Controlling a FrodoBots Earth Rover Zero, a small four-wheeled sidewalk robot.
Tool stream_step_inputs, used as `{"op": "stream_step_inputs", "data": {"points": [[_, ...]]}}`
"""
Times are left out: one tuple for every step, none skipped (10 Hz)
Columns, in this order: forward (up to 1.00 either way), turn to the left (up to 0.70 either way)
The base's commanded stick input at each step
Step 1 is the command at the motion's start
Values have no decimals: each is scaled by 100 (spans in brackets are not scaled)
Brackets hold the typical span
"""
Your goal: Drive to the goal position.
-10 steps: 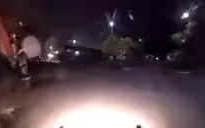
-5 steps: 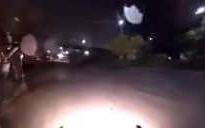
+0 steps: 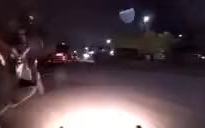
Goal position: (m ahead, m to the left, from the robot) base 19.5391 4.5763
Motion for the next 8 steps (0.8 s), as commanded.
{"op": "stream_step_inputs", "data": {"points": [[70, 3], [70, 8], [70, 31], [70, 19], [70, 8], [70, 2], [70, 2], [70, 2]]}}
